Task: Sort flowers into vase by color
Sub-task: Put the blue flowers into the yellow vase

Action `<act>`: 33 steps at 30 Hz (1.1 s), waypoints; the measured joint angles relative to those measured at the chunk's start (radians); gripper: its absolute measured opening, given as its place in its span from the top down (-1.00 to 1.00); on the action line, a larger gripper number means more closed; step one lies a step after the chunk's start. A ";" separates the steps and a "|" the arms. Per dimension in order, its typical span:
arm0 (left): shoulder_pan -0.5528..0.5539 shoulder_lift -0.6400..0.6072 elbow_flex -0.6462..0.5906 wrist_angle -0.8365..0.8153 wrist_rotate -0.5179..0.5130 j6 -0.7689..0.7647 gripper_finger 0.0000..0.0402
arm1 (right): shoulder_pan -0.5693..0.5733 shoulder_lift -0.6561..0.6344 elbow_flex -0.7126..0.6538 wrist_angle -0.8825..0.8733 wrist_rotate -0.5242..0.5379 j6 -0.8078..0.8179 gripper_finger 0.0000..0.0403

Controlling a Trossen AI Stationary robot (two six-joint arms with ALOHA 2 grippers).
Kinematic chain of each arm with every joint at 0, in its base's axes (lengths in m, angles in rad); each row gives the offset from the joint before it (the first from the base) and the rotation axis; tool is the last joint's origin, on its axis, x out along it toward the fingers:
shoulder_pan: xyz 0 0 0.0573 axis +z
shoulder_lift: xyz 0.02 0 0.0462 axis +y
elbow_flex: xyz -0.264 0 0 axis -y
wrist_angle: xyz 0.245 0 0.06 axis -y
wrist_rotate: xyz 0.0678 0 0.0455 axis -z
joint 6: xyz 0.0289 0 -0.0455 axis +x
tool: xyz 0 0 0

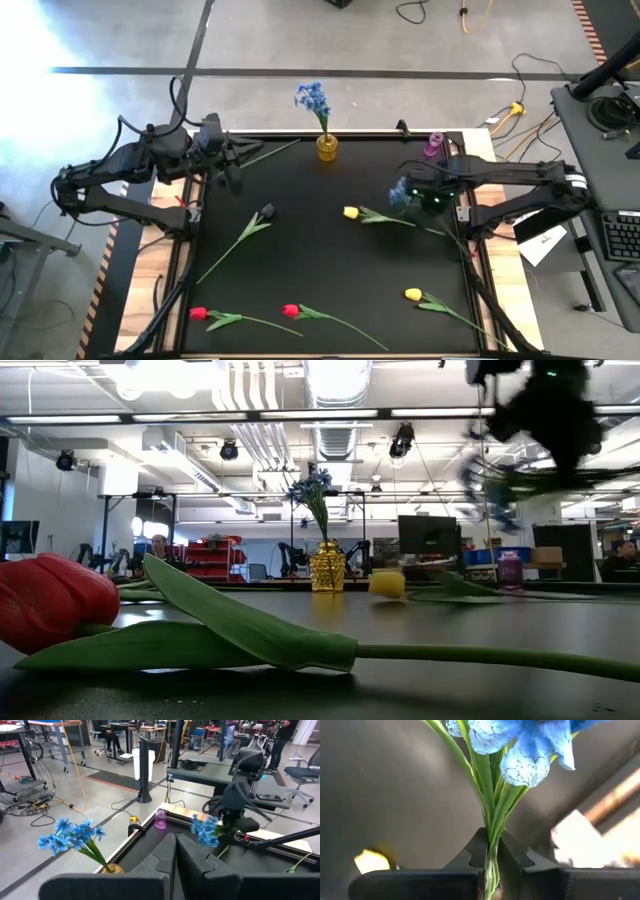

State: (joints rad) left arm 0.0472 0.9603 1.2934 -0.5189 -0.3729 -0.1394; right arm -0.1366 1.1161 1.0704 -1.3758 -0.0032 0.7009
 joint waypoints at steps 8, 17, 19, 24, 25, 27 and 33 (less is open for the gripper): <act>0.000 0.007 0.000 0.006 0.049 -0.025 1.00 | 0.005 -0.052 0.099 0.718 0.359 -0.297 0.91; -0.016 0.030 0.000 -0.199 0.063 -0.168 1.00 | -0.071 0.043 -0.149 1.735 0.605 -0.740 0.91; -0.019 0.045 0.000 -0.246 0.065 -0.206 1.00 | -0.111 0.108 -0.185 1.931 0.602 -0.791 0.91; -0.020 0.103 -0.003 -0.347 0.069 -0.280 1.00 | -0.226 0.295 -0.199 2.230 0.546 -0.750 0.91; -0.020 0.114 -0.005 -0.371 0.078 -0.290 1.00 | -0.247 0.331 -0.189 2.253 0.524 -0.735 0.91; -0.020 0.141 -0.009 -0.425 0.080 -0.317 1.00 | -0.282 0.401 -0.159 2.276 0.479 -0.708 0.91; -0.020 0.184 -0.091 -0.505 0.087 -0.430 1.00 | -0.343 0.567 -0.046 2.280 0.390 -0.697 0.91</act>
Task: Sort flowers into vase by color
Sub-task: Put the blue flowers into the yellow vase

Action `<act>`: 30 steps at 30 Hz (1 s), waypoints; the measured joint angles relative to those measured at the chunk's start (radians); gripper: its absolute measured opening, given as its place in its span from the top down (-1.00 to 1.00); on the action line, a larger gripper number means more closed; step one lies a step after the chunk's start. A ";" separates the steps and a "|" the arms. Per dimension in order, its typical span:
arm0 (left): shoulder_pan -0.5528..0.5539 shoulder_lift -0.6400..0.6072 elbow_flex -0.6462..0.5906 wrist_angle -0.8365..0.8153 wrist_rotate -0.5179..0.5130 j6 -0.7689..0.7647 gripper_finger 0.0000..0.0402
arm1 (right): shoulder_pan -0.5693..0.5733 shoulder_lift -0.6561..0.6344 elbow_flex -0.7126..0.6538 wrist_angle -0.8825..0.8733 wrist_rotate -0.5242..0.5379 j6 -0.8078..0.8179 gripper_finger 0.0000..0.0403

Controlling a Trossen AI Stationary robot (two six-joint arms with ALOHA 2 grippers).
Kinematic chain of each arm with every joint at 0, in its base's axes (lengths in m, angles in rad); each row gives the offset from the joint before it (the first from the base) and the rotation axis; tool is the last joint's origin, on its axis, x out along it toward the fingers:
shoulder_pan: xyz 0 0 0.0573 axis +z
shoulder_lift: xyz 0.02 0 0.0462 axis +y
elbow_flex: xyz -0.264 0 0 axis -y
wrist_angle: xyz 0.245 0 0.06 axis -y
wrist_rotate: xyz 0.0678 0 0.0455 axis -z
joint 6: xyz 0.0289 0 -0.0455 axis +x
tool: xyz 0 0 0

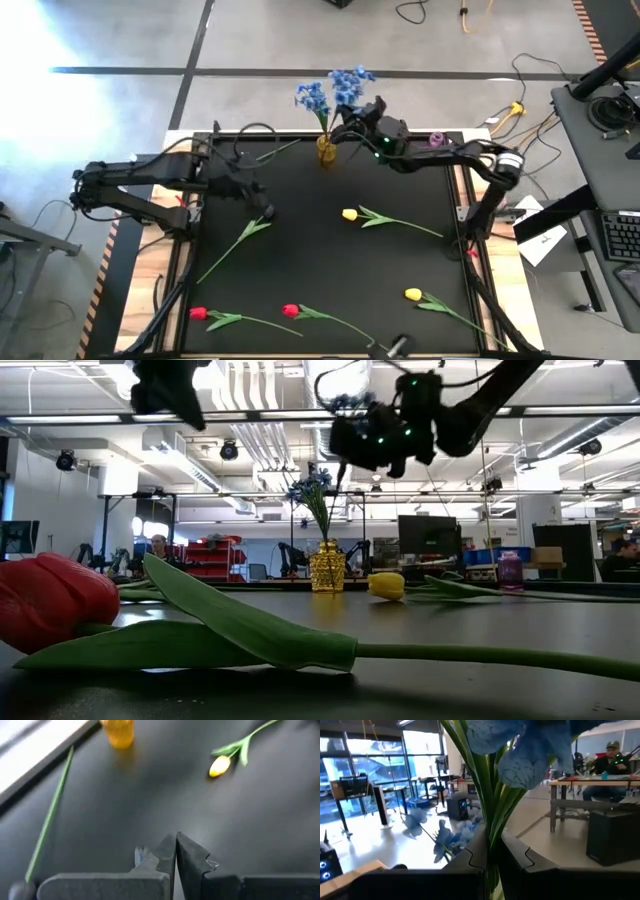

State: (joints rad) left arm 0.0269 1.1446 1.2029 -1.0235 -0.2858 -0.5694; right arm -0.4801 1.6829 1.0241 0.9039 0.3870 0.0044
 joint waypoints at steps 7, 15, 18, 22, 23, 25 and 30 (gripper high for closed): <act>-0.020 -0.023 -0.151 -0.006 0.148 -0.157 1.00 | -0.005 0.086 0.065 -0.010 -0.026 -0.054 0.91; -0.089 -0.029 -0.192 0.000 0.174 -0.183 1.00 | -0.003 0.081 0.061 -0.120 -0.030 -0.057 0.84; -0.094 -0.029 -0.192 0.002 0.174 -0.175 1.00 | 0.003 0.081 0.062 -0.153 -0.030 -0.057 0.74; -0.094 -0.029 -0.192 0.002 0.173 -0.148 1.00 | 0.020 0.073 0.062 -0.222 -0.034 -0.056 0.50; -0.094 -0.029 -0.195 0.003 0.173 -0.146 1.00 | 0.026 0.067 0.062 -0.248 -0.040 -0.056 0.43; -0.094 -0.028 -0.200 0.002 0.173 -0.145 0.99 | 0.037 0.050 0.062 -0.309 -0.059 -0.055 0.29; -0.093 -0.028 -0.203 0.017 0.173 -0.185 0.90 | 0.068 -0.033 0.062 -0.528 -0.073 -0.016 0.02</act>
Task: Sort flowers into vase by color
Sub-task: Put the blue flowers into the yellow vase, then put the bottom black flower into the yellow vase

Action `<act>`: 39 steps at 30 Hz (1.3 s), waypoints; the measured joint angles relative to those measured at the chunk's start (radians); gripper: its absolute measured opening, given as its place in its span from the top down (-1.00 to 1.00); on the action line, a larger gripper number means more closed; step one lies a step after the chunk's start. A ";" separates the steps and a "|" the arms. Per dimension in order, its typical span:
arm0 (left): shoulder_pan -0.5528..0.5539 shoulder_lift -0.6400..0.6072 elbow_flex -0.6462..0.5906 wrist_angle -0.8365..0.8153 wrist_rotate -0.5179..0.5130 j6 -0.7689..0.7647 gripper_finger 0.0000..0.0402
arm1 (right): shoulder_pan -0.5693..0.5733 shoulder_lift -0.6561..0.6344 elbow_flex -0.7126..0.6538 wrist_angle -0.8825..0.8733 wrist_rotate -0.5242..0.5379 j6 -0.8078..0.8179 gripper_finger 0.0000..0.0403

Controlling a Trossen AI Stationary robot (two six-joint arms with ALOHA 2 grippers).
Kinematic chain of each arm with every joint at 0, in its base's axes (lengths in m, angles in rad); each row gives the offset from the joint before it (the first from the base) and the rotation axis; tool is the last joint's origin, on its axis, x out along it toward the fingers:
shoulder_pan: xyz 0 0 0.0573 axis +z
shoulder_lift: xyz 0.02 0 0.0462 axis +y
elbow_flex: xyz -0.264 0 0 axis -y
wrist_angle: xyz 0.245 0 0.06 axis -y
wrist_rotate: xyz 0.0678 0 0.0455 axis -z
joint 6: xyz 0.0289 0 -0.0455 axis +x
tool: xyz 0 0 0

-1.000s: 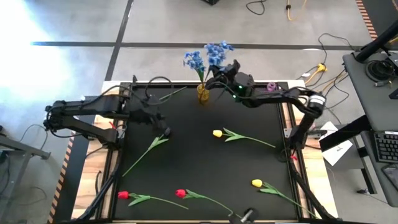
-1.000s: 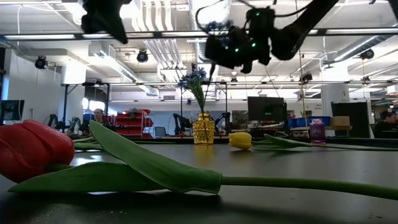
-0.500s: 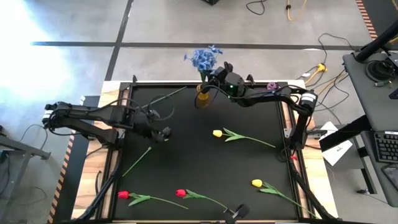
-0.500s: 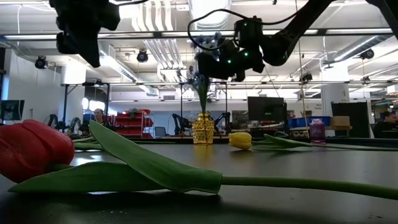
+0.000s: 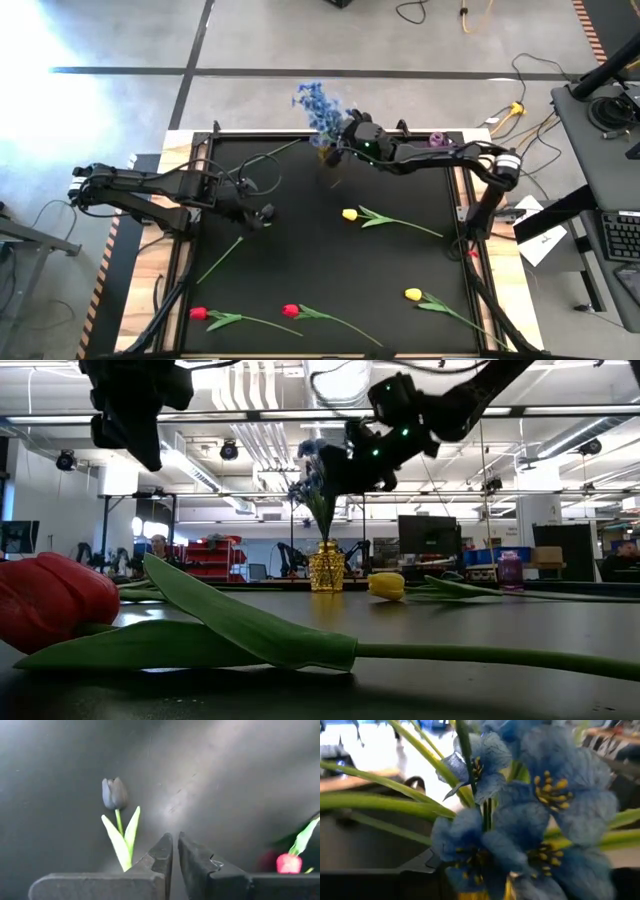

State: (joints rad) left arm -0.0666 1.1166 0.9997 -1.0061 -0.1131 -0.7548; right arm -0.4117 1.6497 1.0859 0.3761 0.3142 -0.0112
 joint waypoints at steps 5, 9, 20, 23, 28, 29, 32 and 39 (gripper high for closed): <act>0.001 0.001 0.000 0.032 -0.013 -0.048 0.75 | 0.042 -0.109 0.000 -0.270 -0.007 0.018 -0.13; 0.005 0.012 -0.002 0.020 -0.041 -0.066 0.62 | 0.063 -0.193 0.000 -0.479 -0.007 0.041 -0.22; -0.004 0.013 -0.063 -0.020 -0.050 -0.077 0.32 | 0.103 -0.377 0.000 -0.828 -0.008 0.087 -0.44; -0.005 0.004 -0.142 0.001 -0.006 -0.070 0.29 | 0.149 -0.434 0.000 -0.884 -0.008 0.139 -0.46; -0.005 0.008 -0.291 0.116 0.028 -0.067 0.28 | 0.270 -0.501 0.000 -0.895 -0.003 0.280 -0.45; -0.001 0.013 -0.315 0.154 0.027 -0.066 0.28 | 0.293 -0.506 0.000 -0.891 0.000 0.306 -0.44; 0.015 0.041 -0.368 0.255 0.010 -0.071 0.28 | 0.351 -0.515 0.000 -0.887 0.004 0.376 -0.42; 0.067 0.184 -0.413 0.341 -0.027 -0.059 0.28 | 0.457 -0.510 0.016 -0.888 0.047 0.527 -0.32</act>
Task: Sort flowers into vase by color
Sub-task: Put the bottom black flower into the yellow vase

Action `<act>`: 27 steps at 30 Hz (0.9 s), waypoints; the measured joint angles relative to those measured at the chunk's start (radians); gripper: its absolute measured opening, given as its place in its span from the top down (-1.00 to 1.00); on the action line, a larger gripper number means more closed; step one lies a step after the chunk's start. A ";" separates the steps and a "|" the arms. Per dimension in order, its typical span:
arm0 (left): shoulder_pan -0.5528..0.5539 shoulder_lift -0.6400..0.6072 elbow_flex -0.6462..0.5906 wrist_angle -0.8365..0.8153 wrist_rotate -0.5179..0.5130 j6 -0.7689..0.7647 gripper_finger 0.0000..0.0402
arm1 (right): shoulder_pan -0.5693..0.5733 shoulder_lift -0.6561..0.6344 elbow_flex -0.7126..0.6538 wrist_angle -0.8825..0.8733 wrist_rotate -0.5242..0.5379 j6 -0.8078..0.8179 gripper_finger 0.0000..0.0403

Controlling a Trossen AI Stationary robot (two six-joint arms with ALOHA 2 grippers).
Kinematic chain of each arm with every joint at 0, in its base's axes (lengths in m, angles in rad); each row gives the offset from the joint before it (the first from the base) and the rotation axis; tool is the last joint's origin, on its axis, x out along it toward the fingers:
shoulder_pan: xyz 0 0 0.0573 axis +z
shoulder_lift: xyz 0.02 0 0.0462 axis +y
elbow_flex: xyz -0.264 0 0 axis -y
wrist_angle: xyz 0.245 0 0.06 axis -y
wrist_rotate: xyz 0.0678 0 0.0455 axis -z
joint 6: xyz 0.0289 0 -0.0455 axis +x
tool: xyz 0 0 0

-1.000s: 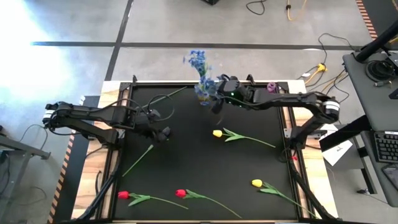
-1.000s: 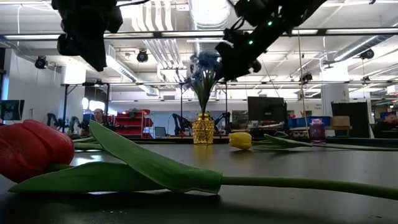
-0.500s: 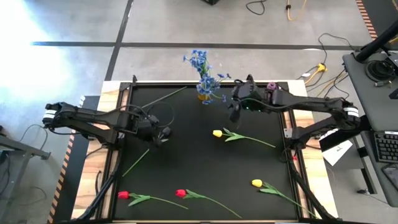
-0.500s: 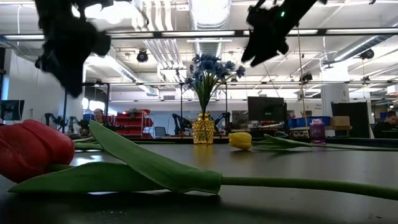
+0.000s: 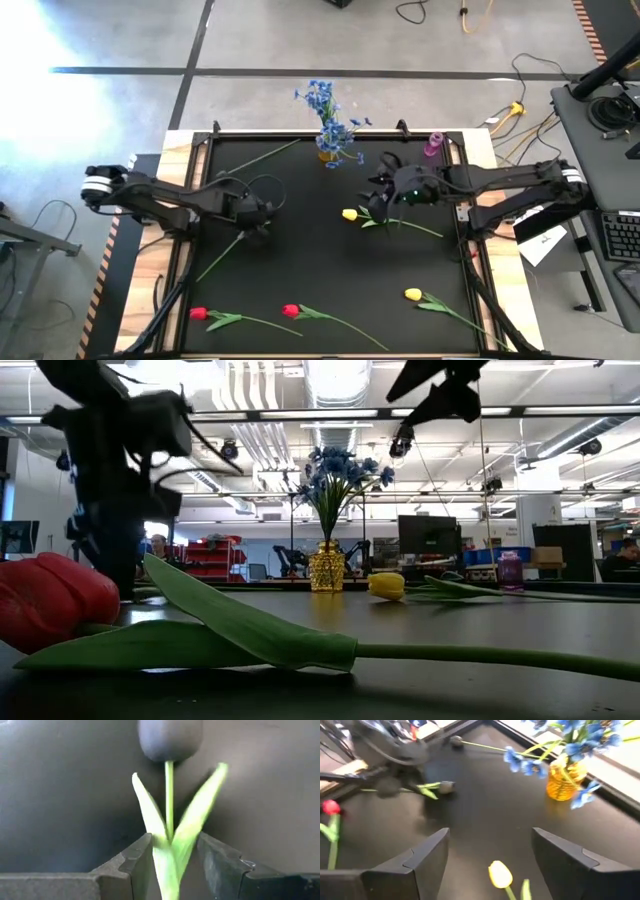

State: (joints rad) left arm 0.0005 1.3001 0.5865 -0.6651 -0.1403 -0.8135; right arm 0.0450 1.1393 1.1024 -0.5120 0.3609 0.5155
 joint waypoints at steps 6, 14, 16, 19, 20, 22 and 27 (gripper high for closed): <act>0.019 0.123 0.046 0.018 -0.001 0.019 0.35 | 0.060 0.025 0.055 -0.009 0.058 -0.003 -0.20; 0.020 0.210 0.141 0.016 -0.059 0.081 0.95 | 0.060 0.027 0.125 -0.042 0.063 -0.033 -0.10; 0.021 0.201 0.179 0.048 -0.110 0.141 0.95 | 0.060 0.020 0.151 -0.067 0.062 -0.049 -0.09; 0.026 0.161 0.228 0.082 -0.180 0.193 0.98 | 0.060 0.014 0.196 -0.112 0.062 -0.071 -0.09; 0.030 0.142 0.243 0.116 -0.203 0.202 0.99 | 0.060 0.014 0.212 -0.130 0.063 -0.072 -0.09; 0.050 0.090 0.258 0.228 -0.242 0.230 0.99 | 0.060 0.014 0.242 -0.165 0.063 -0.072 -0.09; 0.136 -0.045 0.218 0.617 -0.270 0.352 1.00 | 0.076 0.013 0.292 -0.199 0.062 -0.071 -0.09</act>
State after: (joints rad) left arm 0.1360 1.2552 0.8041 -0.0478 -0.4105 -0.4619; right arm 0.1211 1.1519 1.3948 -0.7111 0.4229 0.4446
